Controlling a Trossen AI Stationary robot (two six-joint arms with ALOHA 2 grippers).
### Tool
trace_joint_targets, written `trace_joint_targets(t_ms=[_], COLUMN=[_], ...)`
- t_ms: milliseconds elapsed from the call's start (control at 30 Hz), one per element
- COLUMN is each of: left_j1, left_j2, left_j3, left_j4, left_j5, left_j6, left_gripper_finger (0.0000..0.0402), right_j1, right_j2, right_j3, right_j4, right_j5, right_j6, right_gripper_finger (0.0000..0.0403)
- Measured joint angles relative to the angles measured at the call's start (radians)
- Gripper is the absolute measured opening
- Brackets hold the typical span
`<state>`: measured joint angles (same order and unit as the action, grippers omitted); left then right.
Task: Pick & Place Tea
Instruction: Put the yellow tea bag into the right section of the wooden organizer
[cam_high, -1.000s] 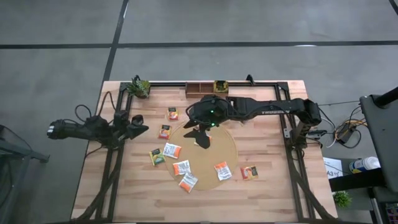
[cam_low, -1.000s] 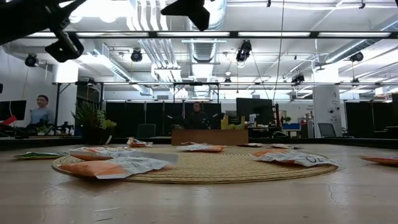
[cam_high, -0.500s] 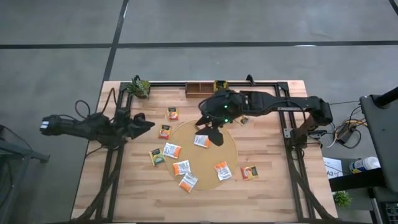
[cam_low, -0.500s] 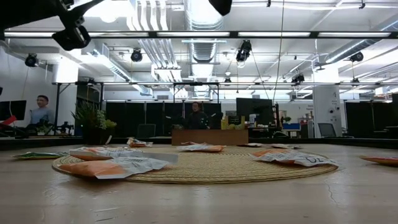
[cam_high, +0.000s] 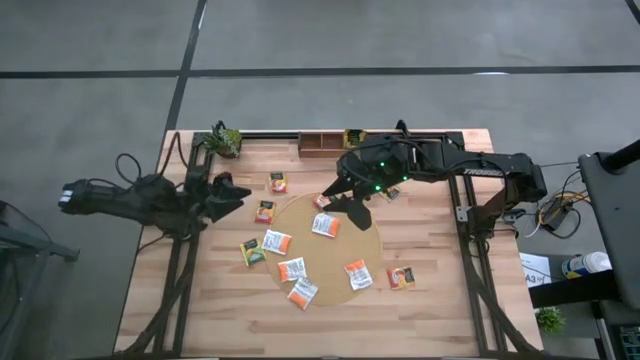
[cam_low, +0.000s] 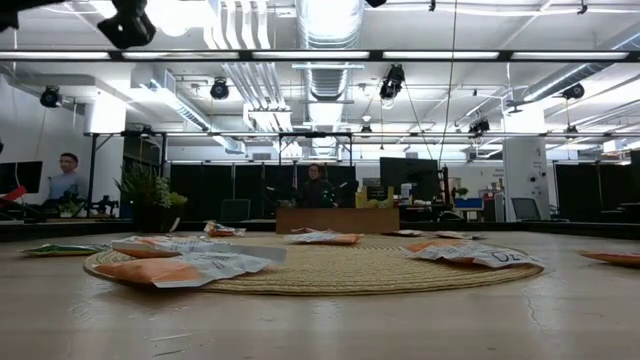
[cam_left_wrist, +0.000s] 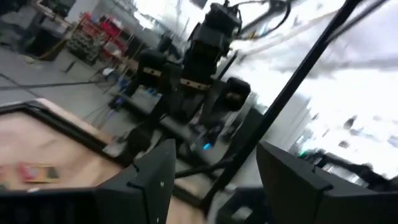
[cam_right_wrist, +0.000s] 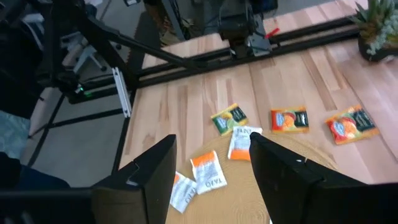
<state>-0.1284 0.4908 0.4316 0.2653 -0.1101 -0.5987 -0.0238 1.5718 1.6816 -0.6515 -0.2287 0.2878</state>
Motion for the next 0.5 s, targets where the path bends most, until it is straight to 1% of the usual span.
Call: trace_joint_targets(t_ms=[133,333,433,500], left_j1=[0.000,0.001,0.001,0.001], left_j2=[0.057,0.162,0.219,0.256], left_j3=[0.157,0.404,0.483,0.504], left_j4=[-0.268,-0.762,-0.941,-1.023], left_j5=[0.000,-0.015,-0.023,-0.023], left_j6=[0.097,0.145,0.154,0.155], left_gripper_finger=[0.0218,0.0232,0.0246,0.0256], right_j1=[0.000,0.000,0.000,0.000], right_j2=[-0.009,-0.009,-0.009,-0.008], right_j3=[0.000,0.000,0.000,-0.001], right_j4=[-0.022,-0.038,-0.045,-0.051], right_j5=[0.007,0.035,0.053,0.056], right_j6=[0.001,-0.004,-0.007,-0.008], right_gripper_finger=[0.0201,0.0201,0.0201,0.0201])
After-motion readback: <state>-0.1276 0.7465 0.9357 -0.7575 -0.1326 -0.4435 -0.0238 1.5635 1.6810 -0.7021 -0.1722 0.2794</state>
